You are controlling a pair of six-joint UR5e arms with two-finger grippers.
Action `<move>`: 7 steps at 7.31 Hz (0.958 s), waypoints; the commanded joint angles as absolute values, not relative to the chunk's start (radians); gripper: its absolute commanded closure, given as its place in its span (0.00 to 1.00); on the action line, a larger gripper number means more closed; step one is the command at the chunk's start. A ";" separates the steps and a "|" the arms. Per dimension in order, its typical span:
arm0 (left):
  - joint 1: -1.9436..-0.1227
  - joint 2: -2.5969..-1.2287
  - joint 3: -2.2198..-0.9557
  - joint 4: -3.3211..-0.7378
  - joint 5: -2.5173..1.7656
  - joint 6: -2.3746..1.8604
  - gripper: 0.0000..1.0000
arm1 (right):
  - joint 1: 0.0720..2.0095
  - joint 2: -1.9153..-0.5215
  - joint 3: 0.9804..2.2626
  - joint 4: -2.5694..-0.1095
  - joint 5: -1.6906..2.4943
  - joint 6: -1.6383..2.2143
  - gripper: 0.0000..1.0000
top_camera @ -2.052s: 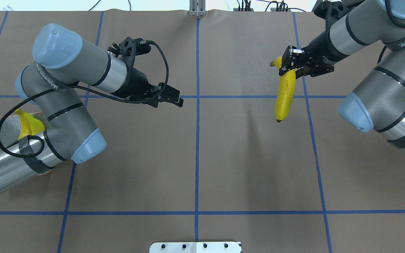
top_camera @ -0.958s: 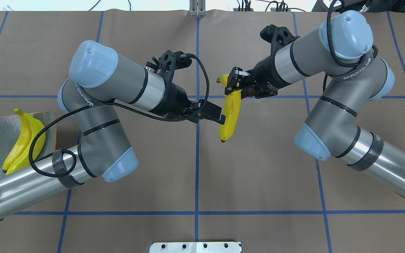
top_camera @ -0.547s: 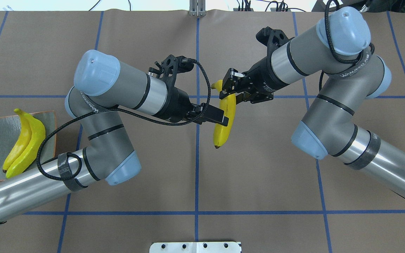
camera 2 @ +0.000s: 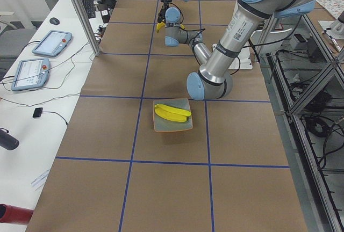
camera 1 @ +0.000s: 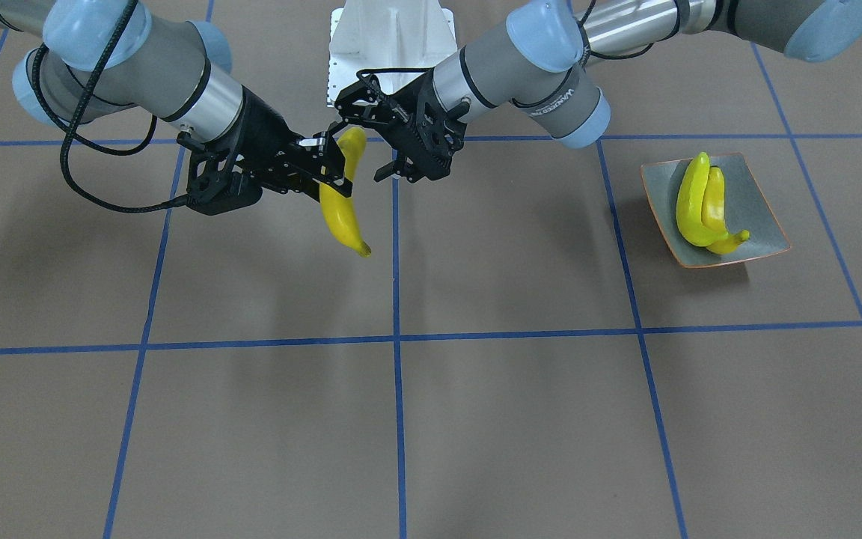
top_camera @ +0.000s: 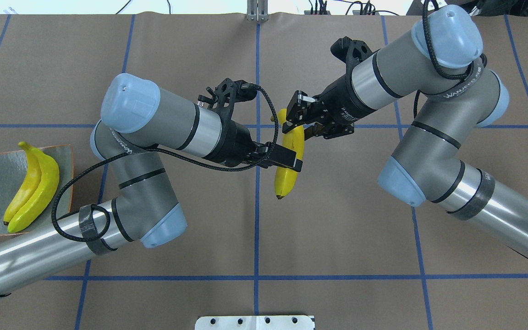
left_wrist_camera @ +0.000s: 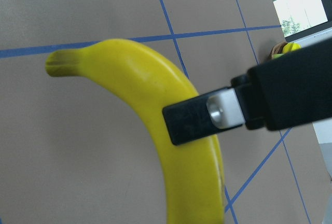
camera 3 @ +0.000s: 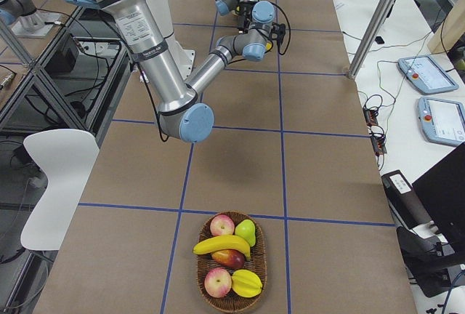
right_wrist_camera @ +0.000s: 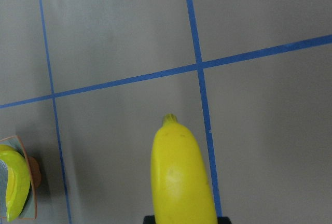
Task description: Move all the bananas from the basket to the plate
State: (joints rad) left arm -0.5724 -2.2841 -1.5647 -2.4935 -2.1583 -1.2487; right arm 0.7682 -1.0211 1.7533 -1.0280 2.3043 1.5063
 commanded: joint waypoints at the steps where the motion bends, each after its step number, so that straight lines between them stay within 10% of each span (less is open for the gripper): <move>1: -0.563 -2.284 -1.565 -2.494 -2.158 -1.249 0.07 | 0.769 -1.011 1.753 -1.028 2.307 1.512 1.00; 7: -0.548 -2.284 -1.577 -2.494 -2.158 -1.252 0.43 | 0.769 -1.009 1.753 -1.026 2.307 1.513 1.00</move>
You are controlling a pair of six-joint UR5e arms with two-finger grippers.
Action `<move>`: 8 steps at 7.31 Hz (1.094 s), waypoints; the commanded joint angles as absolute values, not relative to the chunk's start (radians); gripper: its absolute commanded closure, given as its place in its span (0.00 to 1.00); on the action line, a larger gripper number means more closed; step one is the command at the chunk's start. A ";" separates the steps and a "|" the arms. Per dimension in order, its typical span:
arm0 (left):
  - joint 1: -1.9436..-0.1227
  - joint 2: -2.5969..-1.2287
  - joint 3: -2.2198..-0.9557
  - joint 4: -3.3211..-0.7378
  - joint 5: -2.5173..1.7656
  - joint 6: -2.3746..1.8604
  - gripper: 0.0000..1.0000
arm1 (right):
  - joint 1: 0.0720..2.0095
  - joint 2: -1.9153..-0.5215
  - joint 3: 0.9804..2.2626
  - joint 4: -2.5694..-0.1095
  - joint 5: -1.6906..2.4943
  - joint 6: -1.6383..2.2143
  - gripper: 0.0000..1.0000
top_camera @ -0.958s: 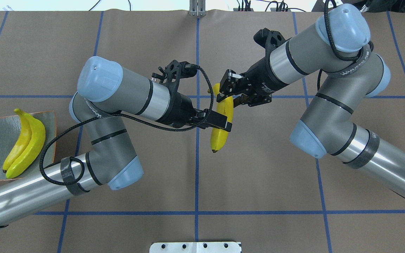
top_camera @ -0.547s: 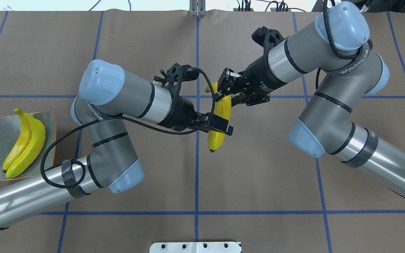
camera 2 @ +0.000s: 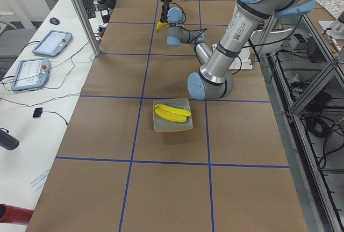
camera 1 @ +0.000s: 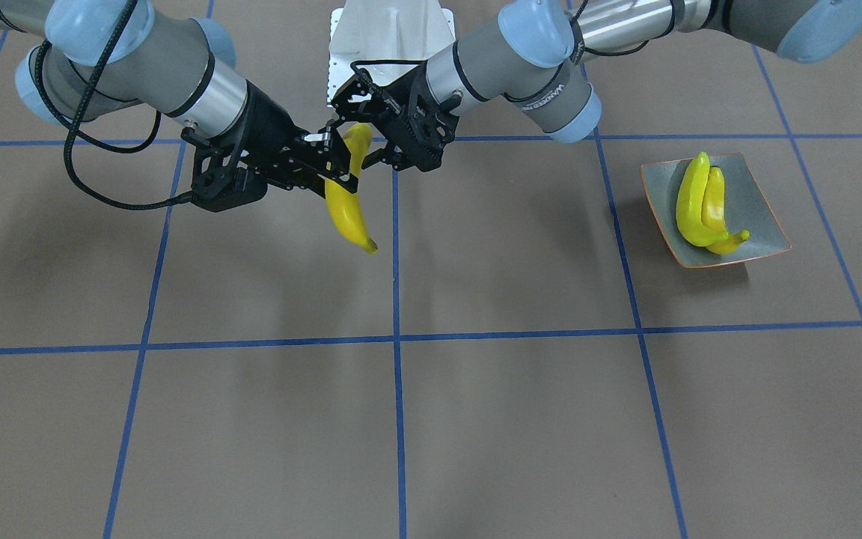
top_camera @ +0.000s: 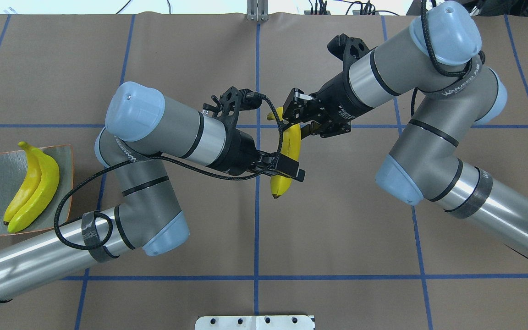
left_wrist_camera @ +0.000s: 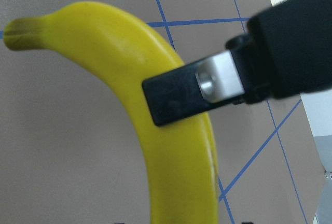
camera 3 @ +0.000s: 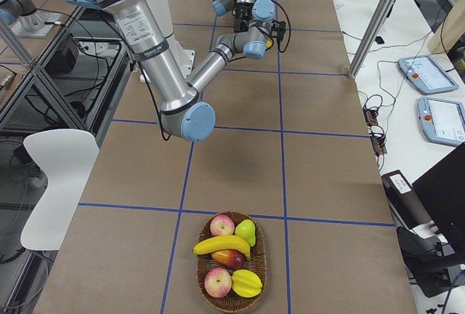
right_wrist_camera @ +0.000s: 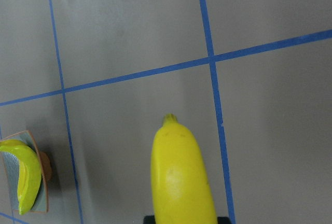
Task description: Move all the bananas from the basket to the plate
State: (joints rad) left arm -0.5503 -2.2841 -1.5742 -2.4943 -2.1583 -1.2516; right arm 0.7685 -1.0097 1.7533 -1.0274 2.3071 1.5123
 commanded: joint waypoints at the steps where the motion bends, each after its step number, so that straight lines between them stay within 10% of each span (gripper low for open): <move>1: -0.548 -2.283 -1.580 -2.496 -2.158 -1.267 0.92 | 0.769 -1.009 1.755 -1.026 2.307 1.513 1.00; 2: -0.548 -2.281 -1.578 -2.511 -2.160 -1.269 1.00 | 0.769 -1.011 1.755 -1.022 2.309 1.511 1.00; 3: -0.548 -2.281 -1.578 -2.511 -2.160 -1.273 1.00 | 0.769 -1.015 1.755 -0.988 2.306 1.509 0.01; 8: -0.671 -2.087 -1.653 -2.488 -2.224 -1.279 1.00 | 0.836 -1.130 1.775 -0.878 2.315 1.503 0.00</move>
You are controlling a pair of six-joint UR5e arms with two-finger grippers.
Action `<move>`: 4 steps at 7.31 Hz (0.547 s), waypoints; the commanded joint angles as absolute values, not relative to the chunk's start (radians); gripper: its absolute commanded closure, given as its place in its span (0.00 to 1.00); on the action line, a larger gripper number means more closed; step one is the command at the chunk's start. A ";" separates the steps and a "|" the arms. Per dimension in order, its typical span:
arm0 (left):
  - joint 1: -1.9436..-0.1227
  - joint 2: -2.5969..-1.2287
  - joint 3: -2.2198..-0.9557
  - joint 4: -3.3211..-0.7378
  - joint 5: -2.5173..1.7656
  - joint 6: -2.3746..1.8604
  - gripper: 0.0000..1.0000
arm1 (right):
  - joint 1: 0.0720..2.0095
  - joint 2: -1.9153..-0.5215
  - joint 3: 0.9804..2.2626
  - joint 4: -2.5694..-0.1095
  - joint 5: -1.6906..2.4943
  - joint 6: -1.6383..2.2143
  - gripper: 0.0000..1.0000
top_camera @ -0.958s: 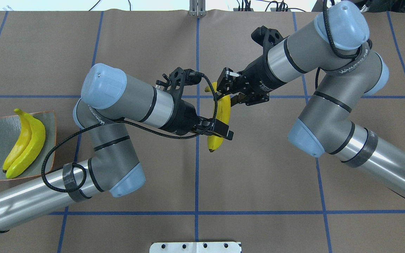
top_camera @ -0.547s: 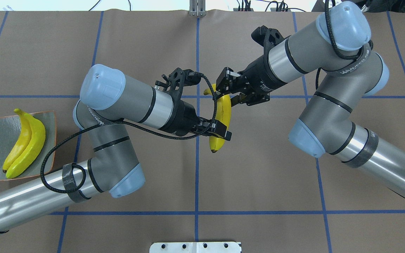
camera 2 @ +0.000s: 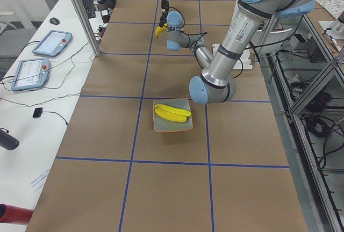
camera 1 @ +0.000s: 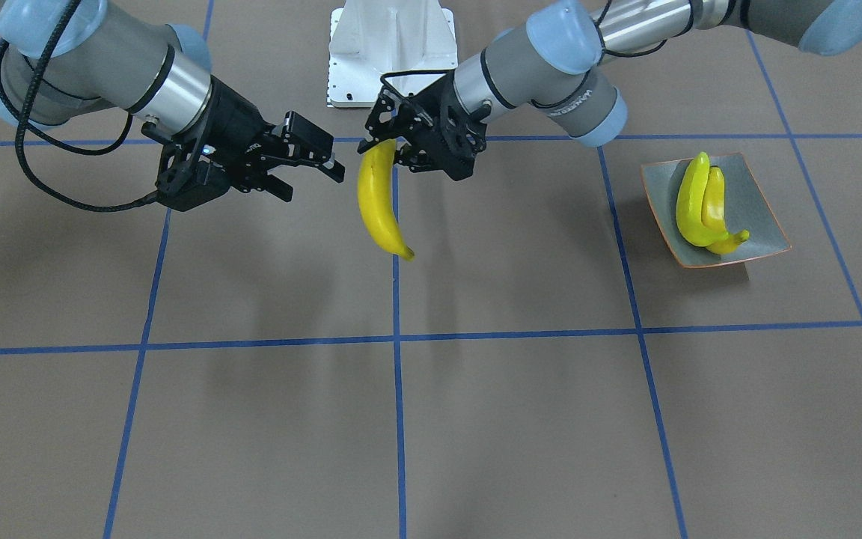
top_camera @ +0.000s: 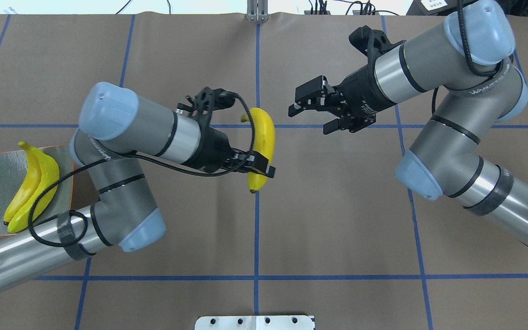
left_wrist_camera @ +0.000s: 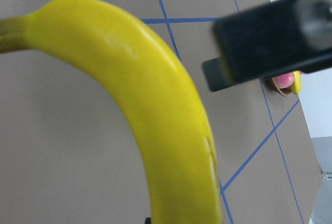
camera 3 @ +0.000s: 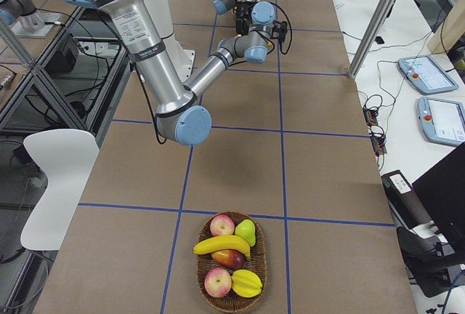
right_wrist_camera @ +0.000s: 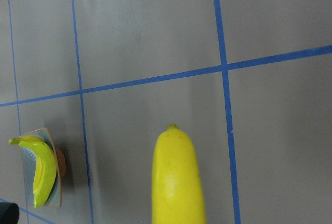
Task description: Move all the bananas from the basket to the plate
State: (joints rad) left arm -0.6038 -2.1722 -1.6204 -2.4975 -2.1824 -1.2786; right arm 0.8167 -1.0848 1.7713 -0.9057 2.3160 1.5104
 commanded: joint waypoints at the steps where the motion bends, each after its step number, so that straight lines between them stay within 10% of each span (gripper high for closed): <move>1: -0.765 -2.030 -1.698 -2.417 -2.271 -1.267 1.00 | 0.848 -1.159 1.770 -0.874 2.307 1.499 0.00; 4: -0.839 -1.774 -1.917 -2.060 -2.263 -0.968 1.00 | 0.850 -1.203 1.752 -0.873 2.246 1.497 0.00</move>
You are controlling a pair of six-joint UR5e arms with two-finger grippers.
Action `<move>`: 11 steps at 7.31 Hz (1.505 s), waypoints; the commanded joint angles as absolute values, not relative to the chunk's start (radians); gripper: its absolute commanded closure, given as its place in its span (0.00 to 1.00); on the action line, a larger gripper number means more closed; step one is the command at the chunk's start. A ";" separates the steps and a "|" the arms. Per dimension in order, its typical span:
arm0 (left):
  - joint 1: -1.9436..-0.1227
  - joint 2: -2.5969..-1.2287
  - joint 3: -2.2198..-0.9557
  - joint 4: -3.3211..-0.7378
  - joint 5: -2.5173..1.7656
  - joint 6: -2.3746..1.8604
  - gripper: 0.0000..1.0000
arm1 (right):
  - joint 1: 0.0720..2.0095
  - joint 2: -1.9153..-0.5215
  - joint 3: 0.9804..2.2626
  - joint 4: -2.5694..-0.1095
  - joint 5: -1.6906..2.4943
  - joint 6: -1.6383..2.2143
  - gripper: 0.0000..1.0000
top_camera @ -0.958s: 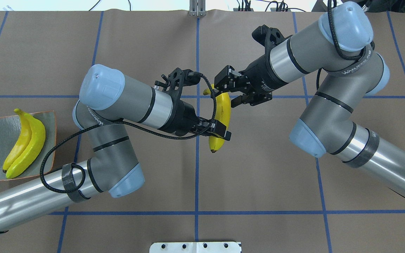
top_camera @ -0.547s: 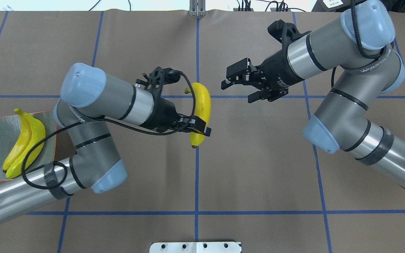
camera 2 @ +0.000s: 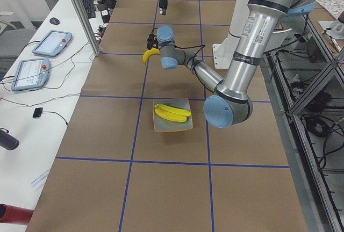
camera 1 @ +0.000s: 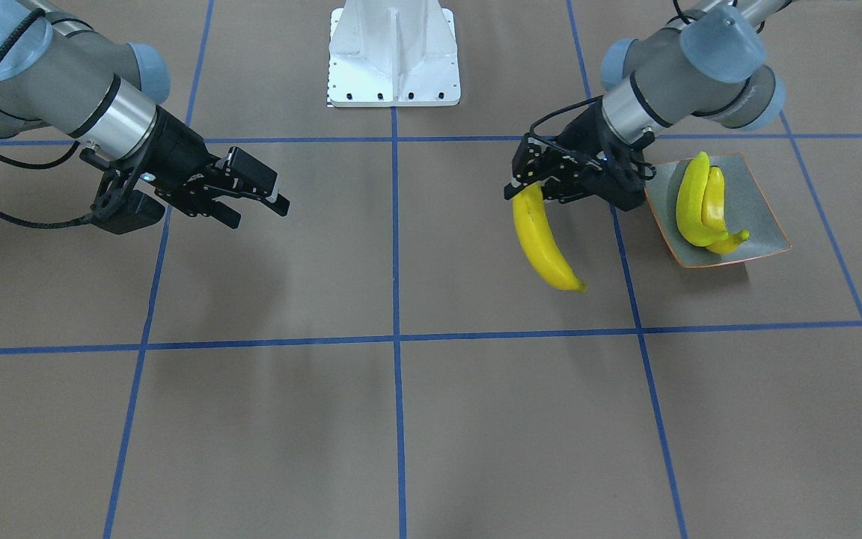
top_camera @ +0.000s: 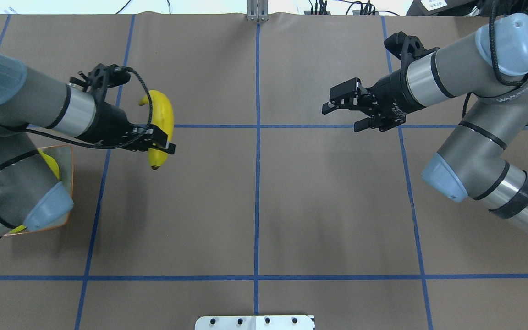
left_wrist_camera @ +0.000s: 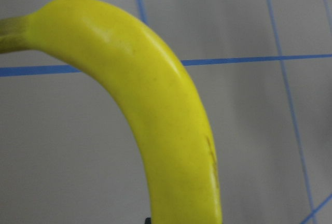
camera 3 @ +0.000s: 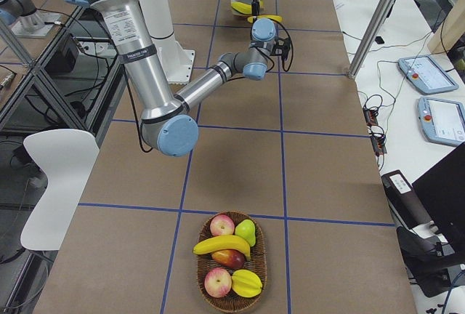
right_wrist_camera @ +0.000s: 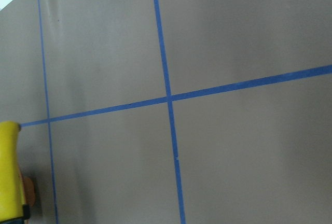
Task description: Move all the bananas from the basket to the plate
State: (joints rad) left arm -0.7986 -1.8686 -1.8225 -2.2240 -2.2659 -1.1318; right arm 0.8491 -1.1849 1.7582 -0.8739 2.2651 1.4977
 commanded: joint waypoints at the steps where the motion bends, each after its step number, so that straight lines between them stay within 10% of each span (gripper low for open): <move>1: -0.865 -1.694 -2.009 -1.907 -2.246 -0.818 1.00 | 0.850 -1.207 1.752 -0.873 2.246 1.497 0.00; 11: -0.752 -1.572 -2.144 -1.086 -1.646 -0.288 1.00 | 0.848 -1.233 1.689 -0.799 2.246 1.485 0.00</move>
